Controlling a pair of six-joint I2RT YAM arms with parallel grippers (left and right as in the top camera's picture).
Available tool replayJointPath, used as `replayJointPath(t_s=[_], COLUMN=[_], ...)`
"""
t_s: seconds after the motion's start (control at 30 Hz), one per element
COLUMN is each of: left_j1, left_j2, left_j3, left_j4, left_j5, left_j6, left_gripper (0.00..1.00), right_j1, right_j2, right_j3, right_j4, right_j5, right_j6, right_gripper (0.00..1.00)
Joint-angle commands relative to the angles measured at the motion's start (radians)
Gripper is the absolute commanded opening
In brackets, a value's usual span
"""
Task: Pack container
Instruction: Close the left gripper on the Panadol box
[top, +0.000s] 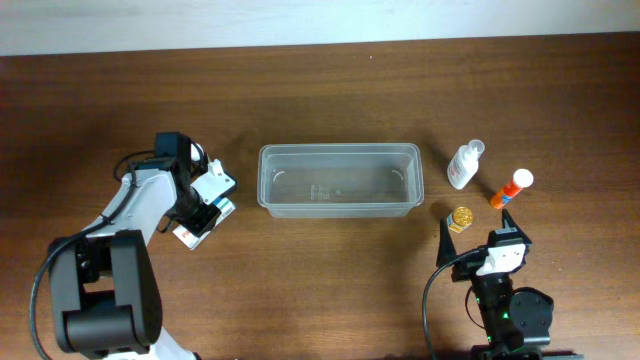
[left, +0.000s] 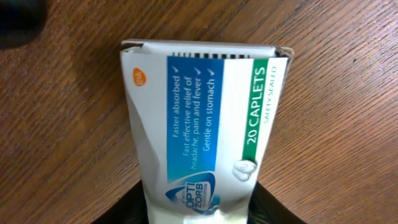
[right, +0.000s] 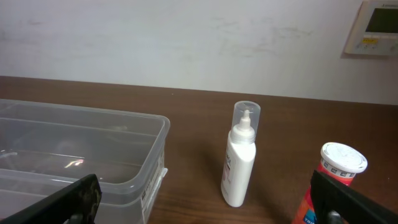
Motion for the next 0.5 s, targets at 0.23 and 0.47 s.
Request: replayJointPath(t_s=[0.23,0.47], left_j1=[-0.013,-0.051], left_j2=[0.007,0.006], left_j3=[0.011,0.072], left_j4=[-0.003,-0.058], left_j5=[0.021,0.021], left_j6=[0.003,0.003], left_gripper=[0.33,0.33], right_j1=[-0.008,-0.008], right_j2=[-0.008,-0.008], right_j3=[-0.009,-0.009], right_j4=[0.0,0.0], right_j5=[0.008,0.008], right_j6=[0.002,0.002], right_gripper=[0.98,0.98])
